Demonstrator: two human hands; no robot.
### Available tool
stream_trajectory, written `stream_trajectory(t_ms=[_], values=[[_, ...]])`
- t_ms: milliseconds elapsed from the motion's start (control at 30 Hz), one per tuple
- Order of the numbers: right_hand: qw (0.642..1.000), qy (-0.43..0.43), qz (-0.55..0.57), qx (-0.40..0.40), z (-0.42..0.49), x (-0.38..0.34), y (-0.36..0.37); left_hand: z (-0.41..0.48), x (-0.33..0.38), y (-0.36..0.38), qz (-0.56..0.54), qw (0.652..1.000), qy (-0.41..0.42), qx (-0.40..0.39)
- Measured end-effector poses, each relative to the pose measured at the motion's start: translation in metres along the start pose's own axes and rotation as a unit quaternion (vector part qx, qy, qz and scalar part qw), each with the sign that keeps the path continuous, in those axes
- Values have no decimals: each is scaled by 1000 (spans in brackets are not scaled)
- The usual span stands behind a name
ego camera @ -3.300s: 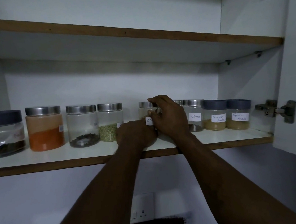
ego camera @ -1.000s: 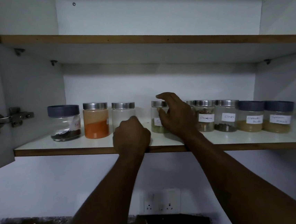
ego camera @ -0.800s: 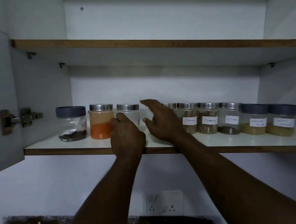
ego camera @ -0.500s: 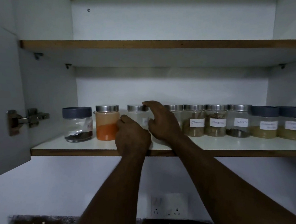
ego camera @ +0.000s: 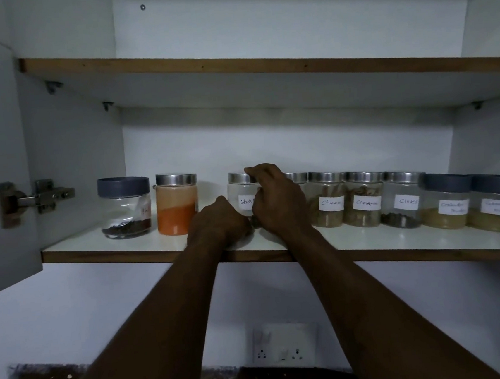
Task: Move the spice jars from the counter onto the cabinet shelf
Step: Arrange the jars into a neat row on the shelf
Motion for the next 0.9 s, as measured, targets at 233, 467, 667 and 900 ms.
stream_trajectory(t_ms=[233, 467, 667, 900], values=[[1000, 14, -22, 10, 1, 0, 0, 2, 1, 4, 18, 999, 32, 11], [998, 31, -49, 31, 1, -1, -3, 2, 3, 3, 30, 998, 56, 10], [997, 4, -6, 77, 1, -3, -11, -8, 2, -4, 0, 998, 31, 52], [993, -88, 25, 80, 1, -15, -16, -44, -28, -38, -17, 970, 2, 244]])
Point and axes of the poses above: each hand's wrist, its own z-axis towards the middle knuckle, its own y-axis out of the palm, x = y × z, the point moved 3 cm from there along z, towards the middle knuckle, and after that the axes turned 10 degrees about x, right-handed, at the moved point
